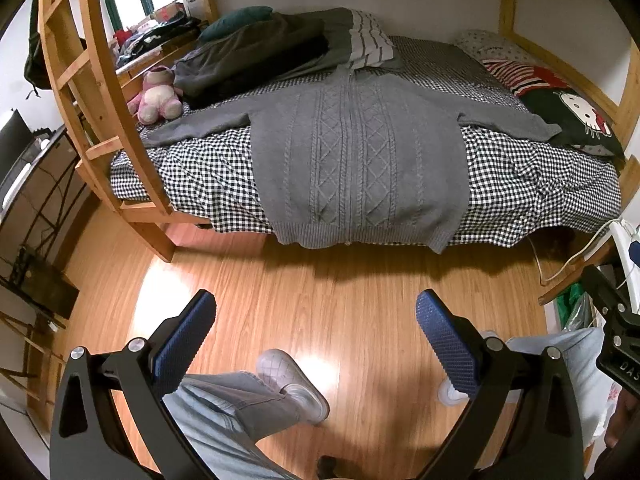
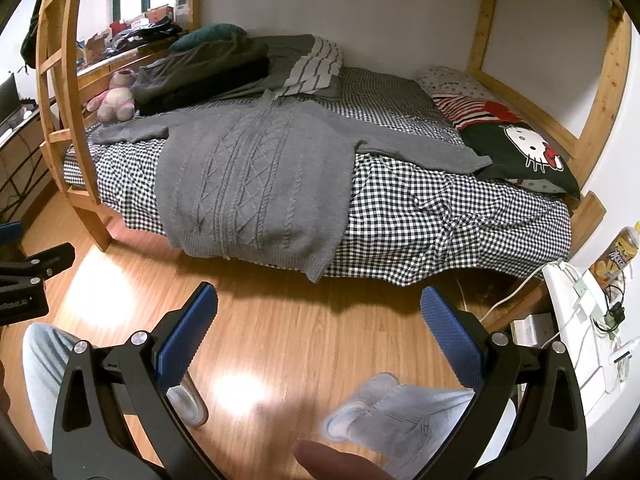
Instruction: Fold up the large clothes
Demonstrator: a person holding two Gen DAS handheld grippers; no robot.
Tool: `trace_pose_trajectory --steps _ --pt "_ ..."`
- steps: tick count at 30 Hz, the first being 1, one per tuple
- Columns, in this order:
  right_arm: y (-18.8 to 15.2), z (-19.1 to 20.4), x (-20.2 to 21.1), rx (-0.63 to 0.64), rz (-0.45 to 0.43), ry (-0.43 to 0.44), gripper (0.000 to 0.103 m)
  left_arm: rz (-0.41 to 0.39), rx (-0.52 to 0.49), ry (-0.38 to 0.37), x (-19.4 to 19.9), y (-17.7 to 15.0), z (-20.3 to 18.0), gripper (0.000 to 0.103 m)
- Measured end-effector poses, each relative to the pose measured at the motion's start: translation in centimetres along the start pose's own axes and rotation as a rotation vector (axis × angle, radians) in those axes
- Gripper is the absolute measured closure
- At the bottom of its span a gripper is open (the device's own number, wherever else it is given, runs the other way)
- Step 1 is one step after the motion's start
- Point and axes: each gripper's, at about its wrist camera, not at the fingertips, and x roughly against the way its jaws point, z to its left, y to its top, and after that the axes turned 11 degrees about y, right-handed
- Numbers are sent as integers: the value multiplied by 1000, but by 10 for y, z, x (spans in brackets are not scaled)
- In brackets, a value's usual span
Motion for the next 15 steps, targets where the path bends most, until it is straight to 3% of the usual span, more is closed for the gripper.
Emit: trace_pose_trajectory --steps 15 --pt "-2 0 -6 -7 4 21 3 19 13 2 -8 2 2 4"
